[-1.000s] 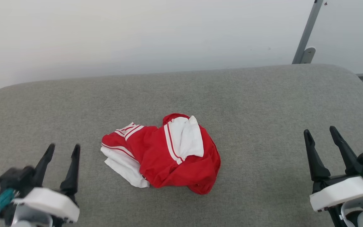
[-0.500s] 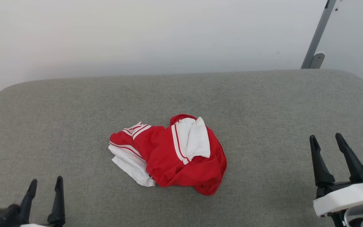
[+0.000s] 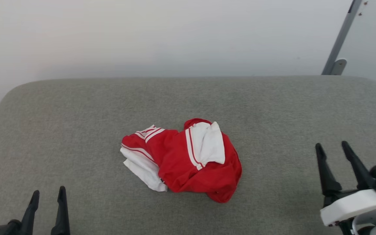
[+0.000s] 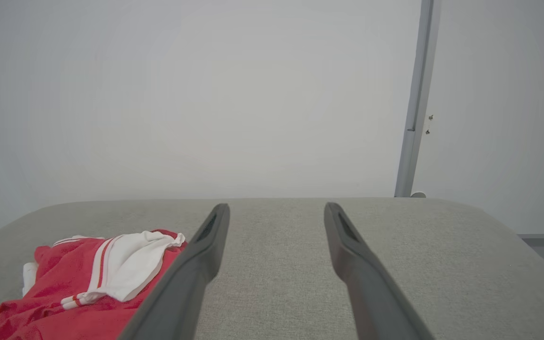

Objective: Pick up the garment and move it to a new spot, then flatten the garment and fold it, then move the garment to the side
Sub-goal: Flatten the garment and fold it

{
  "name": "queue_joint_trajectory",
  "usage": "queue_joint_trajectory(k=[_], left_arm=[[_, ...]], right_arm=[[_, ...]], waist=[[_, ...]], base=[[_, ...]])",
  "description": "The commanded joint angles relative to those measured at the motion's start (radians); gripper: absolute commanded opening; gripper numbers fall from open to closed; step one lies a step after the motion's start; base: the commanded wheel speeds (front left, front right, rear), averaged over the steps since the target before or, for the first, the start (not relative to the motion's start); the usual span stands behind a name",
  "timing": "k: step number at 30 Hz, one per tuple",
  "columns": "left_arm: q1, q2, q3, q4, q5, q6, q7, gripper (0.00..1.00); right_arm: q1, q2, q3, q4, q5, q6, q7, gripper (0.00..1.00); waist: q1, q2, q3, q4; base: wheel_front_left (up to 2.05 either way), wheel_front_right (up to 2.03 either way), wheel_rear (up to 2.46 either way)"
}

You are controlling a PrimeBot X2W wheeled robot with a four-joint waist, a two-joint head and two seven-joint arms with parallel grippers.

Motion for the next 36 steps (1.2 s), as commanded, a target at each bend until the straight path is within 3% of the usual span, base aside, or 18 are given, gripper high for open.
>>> queue_joint_trajectory(k=[1,11,18,31,32,33,34,35,36], left_arm=[[-0.008,-0.009,0.006,-0.005,0.014,-0.008,-0.005,1.00],[-0.062,-0.043,-0.024,-0.015,0.039,-0.034,-0.005,1.00],[-0.127,-0.074,-0.087,-0.003,0.051,-0.042,-0.004,1.00],[-0.211,-0.114,-0.151,0.040,0.031,-0.046,-0.004,1.00],[-0.216,-0.118,-0.153,0.042,0.024,-0.046,-0.004,1.00],[-0.221,-0.119,-0.155,0.044,0.019,-0.047,-0.005,1.00],[-0.225,-0.118,-0.158,0.046,0.015,-0.047,-0.005,1.00],[-0.229,-0.117,-0.161,0.049,0.014,-0.047,-0.005,1.00],[-0.229,-0.117,-0.161,0.049,0.014,-0.047,-0.005,1.00]], right_arm=[[-0.007,-0.009,0.015,0.004,0.009,0.000,0.013,1.00],[-0.142,-0.121,0.221,0.045,0.073,0.000,0.149,1.00],[-0.302,-0.228,0.396,0.153,0.166,0.000,0.342,1.00],[-0.520,-0.312,0.591,0.330,0.278,0.000,0.573,1.00],[-0.533,-0.303,0.596,0.348,0.288,0.000,0.582,0.80],[-0.546,-0.297,0.600,0.367,0.294,0.000,0.591,0.49],[-0.560,-0.295,0.608,0.383,0.295,0.000,0.601,0.35],[-0.571,-0.290,0.617,0.393,0.303,0.000,0.604,0.04],[-0.571,-0.290,0.617,0.393,0.303,0.000,0.604,0.04]], waist=[[0.0000,-0.0001,0.004,0.012],[0.0000,-0.0001,0.051,0.119],[0.0000,-0.0001,0.118,0.220],[0.0000,-0.0001,0.212,0.318],[0.0000,-0.0001,0.216,0.320],[0.0000,-0.0001,0.219,0.321],[0.0000,-0.0001,0.222,0.323],[0.0000,-0.0001,0.224,0.323],[0.0000,-0.0001,0.224,0.323]], base=[[0.00,0.00,0.00],[0.00,0.00,0.00],[0.00,0.00,0.00],[0.00,0.00,0.00],[0.00,0.00,0.00],[0.00,0.00,0.00],[0.00,0.00,0.00],[0.00,0.00,0.00],[0.00,0.00,0.00]])
